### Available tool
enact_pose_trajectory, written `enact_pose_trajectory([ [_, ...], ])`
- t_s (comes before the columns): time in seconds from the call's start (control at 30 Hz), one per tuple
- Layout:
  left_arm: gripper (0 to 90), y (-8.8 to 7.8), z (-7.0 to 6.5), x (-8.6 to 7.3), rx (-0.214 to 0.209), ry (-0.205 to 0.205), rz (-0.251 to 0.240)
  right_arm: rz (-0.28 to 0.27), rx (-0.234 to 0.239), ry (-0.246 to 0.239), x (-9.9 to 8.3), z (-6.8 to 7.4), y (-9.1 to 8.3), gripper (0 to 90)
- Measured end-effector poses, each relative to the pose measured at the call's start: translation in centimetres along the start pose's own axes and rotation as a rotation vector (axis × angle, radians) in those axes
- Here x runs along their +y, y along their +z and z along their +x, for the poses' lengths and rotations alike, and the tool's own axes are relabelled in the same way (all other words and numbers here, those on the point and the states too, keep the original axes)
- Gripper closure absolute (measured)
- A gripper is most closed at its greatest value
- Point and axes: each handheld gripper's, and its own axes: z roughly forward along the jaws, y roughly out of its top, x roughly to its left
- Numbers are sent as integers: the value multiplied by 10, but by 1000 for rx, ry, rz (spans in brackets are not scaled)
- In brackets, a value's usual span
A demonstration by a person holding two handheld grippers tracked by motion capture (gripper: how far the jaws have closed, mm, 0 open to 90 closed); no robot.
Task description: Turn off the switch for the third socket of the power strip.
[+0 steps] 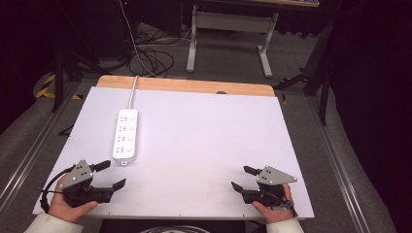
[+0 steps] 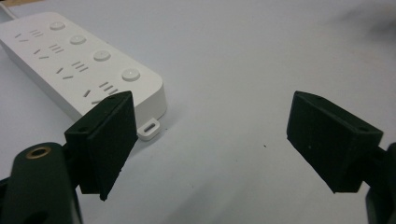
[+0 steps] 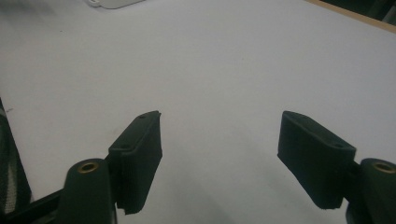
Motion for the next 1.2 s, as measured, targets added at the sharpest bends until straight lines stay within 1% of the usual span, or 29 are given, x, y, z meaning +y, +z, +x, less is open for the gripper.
enact_pose_trajectory([
  [0.03, 160, 0, 0, -1, 4, 4, 6, 0, 0, 1, 0, 0, 0, 308],
  [0.1, 162, -2, -1, -3, 18, -13, 0, -2, 2, 3, 0, 0, 0, 307],
  [0.13, 163, -4, -1, -3, 16, -33, -8, 0, 1, 3, 0, 0, 0, 308],
  [0.2, 163, -5, 0, -3, 21, -51, -26, -1, 4, 4, 0, -1, 0, 307],
  [0.23, 163, -5, 1, -2, 29, -56, -44, 1, 3, 4, 0, -1, 0, 307],
  [0.27, 163, -6, 1, -2, 29, -61, -49, 1, 3, 4, 0, -1, 0, 307],
  [0.3, 163, -6, 2, -2, 31, -52, -53, -1, 6, 4, 0, -1, 1, 307],
  [0.33, 163, -6, 2, -1, 33, -52, -54, -2, 6, 4, 0, -1, 1, 307],
  [0.37, 163, -5, 2, -1, 38, -39, -57, -2, 7, 4, 0, 0, 0, 306],
  [0.53, 163, -5, -2, 1, 56, 14, -36, -1, 6, 4, 0, 0, 0, 306],
  [0.6, 163, -5, -3, 2, 60, 28, -31, -2, 4, 3, 0, 0, 0, 305],
  [0.63, 163, -5, -3, 2, 59, 27, -31, -3, 5, 2, 0, -1, 0, 305],
  [0.7, 163, -5, -3, 2, 54, 11, -38, -3, 5, 3, 0, -1, 0, 305],
  [0.83, 163, -7, -1, 2, 55, 0, -40, -3, 5, 2, 0, 0, 0, 305],
  [1.07, 164, -8, -1, 2, 56, -8, -51, -1, 5, 1, 0, 0, 0, 305],
  [1.2, 163, -8, -1, 2, 58, -13, -48, -1, 6, 1, 0, 0, 0, 306],
])
